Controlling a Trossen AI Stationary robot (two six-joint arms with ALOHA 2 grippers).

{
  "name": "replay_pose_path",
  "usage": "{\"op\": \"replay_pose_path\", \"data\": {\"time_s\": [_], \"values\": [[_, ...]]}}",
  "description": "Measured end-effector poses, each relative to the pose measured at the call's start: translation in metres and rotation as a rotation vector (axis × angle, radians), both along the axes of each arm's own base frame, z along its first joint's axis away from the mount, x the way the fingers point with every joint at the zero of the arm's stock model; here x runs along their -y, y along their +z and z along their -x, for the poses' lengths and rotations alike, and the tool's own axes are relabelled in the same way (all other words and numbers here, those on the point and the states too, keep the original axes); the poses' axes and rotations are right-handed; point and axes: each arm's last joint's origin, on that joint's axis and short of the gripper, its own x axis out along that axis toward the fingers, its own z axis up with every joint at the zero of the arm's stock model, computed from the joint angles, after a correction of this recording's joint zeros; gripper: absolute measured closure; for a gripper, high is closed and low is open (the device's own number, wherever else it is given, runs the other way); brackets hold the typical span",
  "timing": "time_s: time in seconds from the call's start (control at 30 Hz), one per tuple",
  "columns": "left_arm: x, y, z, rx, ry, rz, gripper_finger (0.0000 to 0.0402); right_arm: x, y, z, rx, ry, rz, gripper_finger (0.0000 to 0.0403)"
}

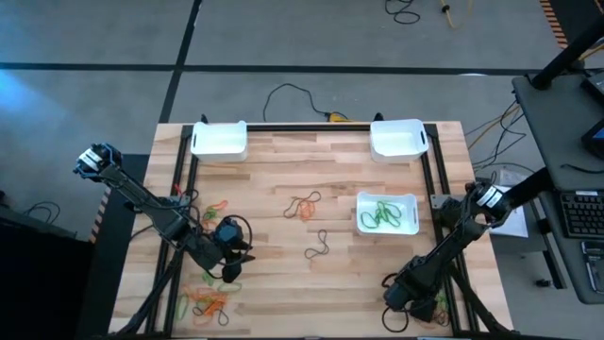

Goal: Sort rubber bands into baskets
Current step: Put the green rubber band into the bottom white bin

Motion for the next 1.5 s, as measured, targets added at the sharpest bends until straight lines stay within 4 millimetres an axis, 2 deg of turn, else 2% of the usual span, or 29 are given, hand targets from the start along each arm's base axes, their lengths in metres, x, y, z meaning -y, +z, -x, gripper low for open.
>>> {"op": "replay_pose_path", "data": {"time_s": [0.23,0.53,0.67,0.77,0.87,0.97,1.1,1.23,1.37,1.5], "values": [[0.000,0.000,0.000,0.002,-0.007,-0.006,0.0252,0.007,-0.006,0.003,0.006,-0.016,0.078,0.0262],[0.001,0.001,0.000,0.010,-0.024,-0.020,0.0252,0.006,0.004,-0.006,0.002,-0.040,0.061,0.0384],[0.001,0.001,-0.001,0.012,-0.034,-0.030,0.0252,0.007,0.024,-0.014,-0.041,-0.051,0.100,0.0390],[0.001,0.001,0.000,0.013,-0.043,-0.040,0.0252,0.006,0.047,-0.027,-0.045,-0.067,0.122,0.0390],[0.001,0.001,0.000,0.014,-0.053,-0.051,0.0252,0.008,0.076,-0.045,0.019,-0.079,0.171,0.0390],[0.001,0.001,-0.001,0.016,-0.059,-0.057,0.0252,0.018,0.109,-0.064,0.145,-0.103,0.311,0.0390],[0.001,0.001,-0.001,0.025,-0.071,-0.073,0.0252,0.039,0.145,-0.091,0.412,-0.114,0.459,0.0390],[0.001,0.001,-0.001,0.024,-0.072,-0.075,0.0252,0.076,0.159,-0.112,0.565,-0.097,0.587,0.0390],[0.002,0.001,0.000,0.024,-0.076,-0.072,0.0252,0.128,0.153,-0.127,0.539,-0.048,0.657,0.0390],[0.006,0.001,0.003,0.020,-0.088,-0.063,0.0252,0.181,0.134,-0.131,0.428,-0.062,0.672,0.0390]]}}
